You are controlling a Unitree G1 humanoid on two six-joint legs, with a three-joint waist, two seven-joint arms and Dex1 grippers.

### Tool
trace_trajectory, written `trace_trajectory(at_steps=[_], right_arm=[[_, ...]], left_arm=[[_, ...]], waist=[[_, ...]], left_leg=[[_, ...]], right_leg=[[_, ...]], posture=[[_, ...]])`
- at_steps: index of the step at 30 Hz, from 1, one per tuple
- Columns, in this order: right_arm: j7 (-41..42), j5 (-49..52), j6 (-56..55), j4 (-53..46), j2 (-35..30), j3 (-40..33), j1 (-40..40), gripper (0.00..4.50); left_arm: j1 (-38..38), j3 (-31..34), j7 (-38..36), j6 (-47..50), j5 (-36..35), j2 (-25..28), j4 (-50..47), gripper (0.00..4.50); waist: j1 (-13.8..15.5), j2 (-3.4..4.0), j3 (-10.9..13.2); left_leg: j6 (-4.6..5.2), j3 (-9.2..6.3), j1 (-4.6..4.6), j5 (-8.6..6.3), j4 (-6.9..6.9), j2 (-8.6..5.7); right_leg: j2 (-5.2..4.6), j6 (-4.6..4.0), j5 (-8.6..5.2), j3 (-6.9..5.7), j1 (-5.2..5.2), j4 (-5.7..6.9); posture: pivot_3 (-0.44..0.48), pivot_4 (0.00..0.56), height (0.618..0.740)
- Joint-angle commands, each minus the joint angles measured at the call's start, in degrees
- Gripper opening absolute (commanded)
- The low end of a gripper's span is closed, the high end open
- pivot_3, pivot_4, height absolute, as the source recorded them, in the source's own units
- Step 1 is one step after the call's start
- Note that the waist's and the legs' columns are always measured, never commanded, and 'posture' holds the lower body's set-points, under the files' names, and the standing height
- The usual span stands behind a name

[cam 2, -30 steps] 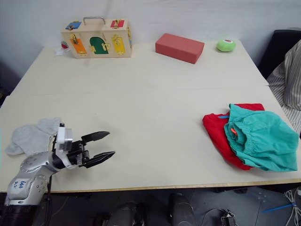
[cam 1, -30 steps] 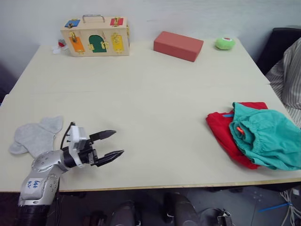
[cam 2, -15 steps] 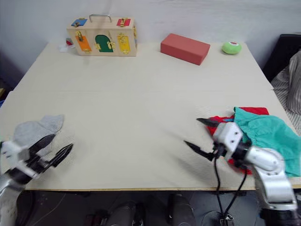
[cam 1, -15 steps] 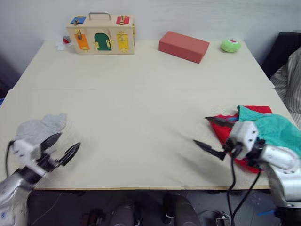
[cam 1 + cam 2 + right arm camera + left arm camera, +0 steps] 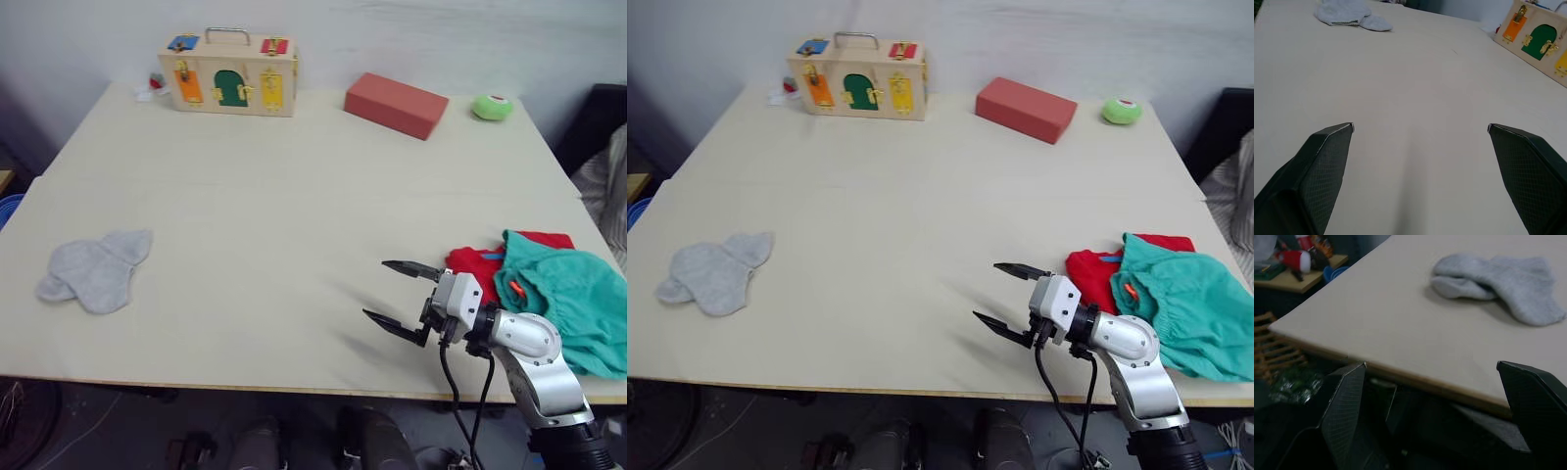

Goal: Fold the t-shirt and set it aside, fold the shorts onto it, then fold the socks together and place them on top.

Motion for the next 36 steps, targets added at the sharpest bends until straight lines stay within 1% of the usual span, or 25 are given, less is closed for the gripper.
trace_trajectory(at_steps=[1,2,3,4,5,6,7,8,9,10,11,13,14,15,17,18,20,21,23,26,29,30,33,36], right_arm=[[3.3,5.0,-0.9,-3.5,-1.3,-1.2,2.0,4.48],[4.7,7.0,-0.3,-4.7,-1.9,-1.6,2.9,4.48],[6.0,10.4,2.0,-7.3,-3.1,-2.4,4.4,4.48],[6.7,12.7,3.7,-9.1,-4.0,-2.9,5.4,4.48],[6.9,14.0,4.7,-10.2,-4.6,-3.2,6.0,4.48],[6.5,14.0,5.2,-11.0,-4.9,-3.3,6.2,4.48],[5.8,13.6,5.4,-11.6,-5.1,-3.2,6.4,4.48],[5.3,13.4,5.7,-12.1,-5.3,-3.2,6.6,4.48],[4.7,13.3,6.3,-12.7,-5.4,-3.2,6.7,4.48],[4.2,13.4,6.8,-13.1,-5.5,-3.2,7.0,4.48],[3.9,13.3,7.2,-13.3,-5.4,-3.2,6.9,4.48],[3.3,13.0,7.6,-13.7,-5.4,-3.4,7.2,4.48],[3.1,12.9,7.7,-13.9,-5.4,-3.4,7.4,4.48],[2.5,12.7,8.0,-14.0,-5.2,-3.6,7.4,4.48],[1.8,12.3,8.0,-14.3,-5.2,-3.8,7.5,4.48],[1.4,12.3,8.2,-14.4,-5.3,-4.0,7.5,4.48],[0.8,12.2,8.4,-14.6,-5.4,-4.3,7.6,4.48],[0.5,12.4,8.6,-14.8,-5.5,-4.5,7.7,4.48],[0.2,12.5,8.9,-15.2,-5.6,-4.7,8.0,4.48],[0.0,12.6,9.3,-15.2,-5.7,-4.7,7.9,4.48],[-0.3,12.7,10.0,-15.2,-6.0,-4.7,7.3,4.48],[-0.3,12.7,10.2,-15.2,-6.0,-4.7,7.1,4.48],[-0.4,12.7,10.5,-15.2,-6.4,-5.3,7.1,4.48],[-0.8,12.4,10.5,-15.2,-6.5,-5.9,7.2,4.48]], left_arm=[[0.7,-0.8,-0.4,3.3,-1.4,4.0,-4.8,4.5],[0.1,-2.2,-1.1,4.7,-1.1,5.9,-6.2,4.5],[-1.7,-4.5,-2.1,7.0,-0.1,10.3,-7.4,4.5],[-2.9,-5.9,-2.7,8.5,0.5,13.4,-8.0,4.5],[-3.6,-6.7,-2.9,9.4,0.8,15.1,-8.2,4.5],[-5.3,-7.3,-2.9,10.0,1.9,18.0,-7.4,4.5],[-6.6,-9.1,-5.0,9.9,4.2,22.2,-5.9,4.5],[-7.6,-10.5,-6.7,9.8,6.0,25.2,-4.8,4.5],[-10.7,-12.1,-7.4,10.7,7.4,29.1,-2.0,4.5],[-13.1,-13.5,-8.1,11.2,8.5,31.9,0.4,4.5],[-15.0,-14.3,-8.4,11.5,9.2,33.5,2.3,4.5],[-19.0,-19.4,-12.3,10.4,13.7,39.6,8.7,4.5],[-20.5,-21.5,-14.0,10.0,15.4,41.7,11.3,4.5],[-23.7,-23.6,-15.1,10.5,16.5,43.9,15.1,4.5],[-28.6,-26.5,-17.7,12.2,17.3,47.1,20.8,4.5],[-30.6,-27.8,-19.6,11.5,18.2,48.9,24.0,4.5],[-32.6,-29.4,-23.4,8.1,20.4,51.5,28.0,4.5],[-33.9,-30.6,-25.1,4.8,22.0,53.0,30.9,4.5],[-37.1,-33.4,-27.7,-3.1,25.1,54.6,36.8,4.5],[-43.5,-37.9,-30.9,-9.1,27.7,53.9,43.6,4.5],[-53.3,-44.8,-29.7,-17.0,34.1,51.6,51.7,4.5],[-55.9,-46.1,-29.1,-18.6,35.4,51.0,53.9,4.5],[-64.0,-48.8,-27.7,-19.3,37.6,47.9,60.1,4.5],[-68.1,-51.5,-27.0,-21.7,40.6,46.7,65.0,4.5]], waist=[[1.5,0.1,0.1],[2.4,0.11,0.1],[2.9,0.12,0.1],[3.3,0.18,0.1],[3.6,0.18,0.1],[3.6,0.22,0.1],[3.5,0.25,0.1],[3.4,0.22,0.1],[3.0,0.2,0.1],[2.7,0.23,0.1],[2.3,0.24,0.1],[1.9,0.24,0.1],[1.6,0.24,0.1],[1.4,0.24,0.1],[1.1,0.21,0.2],[1.0,0.16,0.2],[0.5,0.09,0.2],[0.5,0.09,0.2],[0.6,0.09,0.2],[0.7,0.11,0.2],[0.9,0.09,0.2],[1.0,0.08,0.2],[1.3,-0.05,0.2],[1.1,-0.15,0.1]], left_leg=[[-0.11,0.05,-0.03,-0.06,0.0,0.0],[-0.13,0.03,-0.04,-0.07,0.0,-0.01],[-0.15,0.02,-0.03,-0.08,-0.01,-0.01],[-0.18,-0.05,-0.05,-0.08,-0.01,0.0],[-0.19,-0.05,-0.03,-0.08,-0.02,0.0],[-0.2,-0.01,-0.04,-0.08,-0.03,0.02],[-0.21,0.07,-0.03,-0.07,-0.06,0.02],[-0.21,0.09,-0.03,-0.07,-0.08,0.02],[-0.23,0.12,-0.02,-0.08,-0.09,0.02],[-0.25,0.19,-0.01,-0.09,-0.13,0.03],[-0.25,0.25,-0.04,-0.08,-0.15,0.03],[-0.2,0.47,-0.08,0.12,-0.2,0.04],[-0.36,0.54,-0.08,0.17,-0.21,0.07],[-0.41,0.65,-0.07,0.16,-0.25,0.09],[-0.42,0.78,-0.07,0.15,-0.33,0.1],[-0.43,0.82,-0.08,0.14,-0.33,0.1],[-0.45,0.86,-0.09,0.12,-0.33,0.11],[-0.46,0.92,-0.08,0.09,-0.33,0.12],[-0.45,1.03,-0.07,0.07,-0.33,0.12],[-0.47,1.09,-0.05,0.05,-0.33,0.12],[-0.46,1.13,-0.02,0.06,-0.3,0.11],[-0.44,1.14,-0.02,0.07,-0.28,0.1],[-0.4,1.17,-0.02,0.11,-0.19,0.09],[-0.38,1.21,-0.01,0.14,-0.15,0.08]], right_leg=[[0.0,-0.01,0.0,0.09,-0.06,-0.01],[0.0,-0.05,-0.02,0.12,-0.07,0.0],[0.01,-0.1,-0.05,0.1,-0.09,0.0],[0.02,-0.15,-0.07,0.13,-0.11,0.0],[0.02,-0.19,-0.1,0.15,-0.25,0.02],[0.02,-0.2,-0.09,0.2,-0.31,0.03],[0.02,-0.22,-0.07,0.28,-0.14,0.05],[0.02,-0.22,-0.06,0.29,-0.14,0.04],[0.03,-0.22,-0.06,0.29,-0.16,0.04],[0.04,-0.22,-0.06,0.3,-0.17,0.04],[0.06,-0.22,-0.06,0.32,-0.24,0.04],[0.13,-0.21,-0.07,0.51,-0.39,0.15],[0.19,-0.2,-0.07,0.57,-0.46,0.15],[0.25,-0.17,-0.09,0.65,-0.48,0.17],[0.3,-0.14,-0.1,0.73,-0.54,0.33],[0.31,-0.11,-0.12,0.75,-0.59,0.4],[0.33,-0.1,-0.13,0.77,-0.62,0.4],[0.34,-0.09,-0.14,0.85,-0.63,0.4],[0.33,-0.06,-0.15,0.94,-0.68,0.39],[0.32,-0.06,-0.15,1.0,-0.71,0.4],[0.29,-0.06,-0.15,1.05,-0.74,0.4],[0.28,-0.06,-0.15,1.06,-0.75,0.41],[0.26,-0.05,-0.14,1.07,-0.76,0.64],[0.27,-0.02,-0.12,1.08,-0.76,0.83]], posture=[[0.0,0.15,0.74],[0.0,0.15,0.74],[0.0,0.15,0.74],[0.0,0.15,0.74],[0.0,0.15,0.74],[0.0,0.15,0.74],[0.0,0.15,0.74],[0.0,0.15,0.74],[0.0,0.15,0.74],[0.0,0.15,0.74],[0.0,0.15,0.74],[0.0,0.15,0.74],[0.0,0.15,0.74],[0.0,0.15,0.74],[0.0,0.15,0.74],[0.0,0.15,0.74],[0.0,0.15,0.74],[0.0,0.15,0.74],[0.0,0.15,0.74],[0.0,0.15,0.74],[0.0,0.15,0.74],[0.0,0.15,0.74],[0.0,0.15,0.74],[0.0,0.15,0.74]])
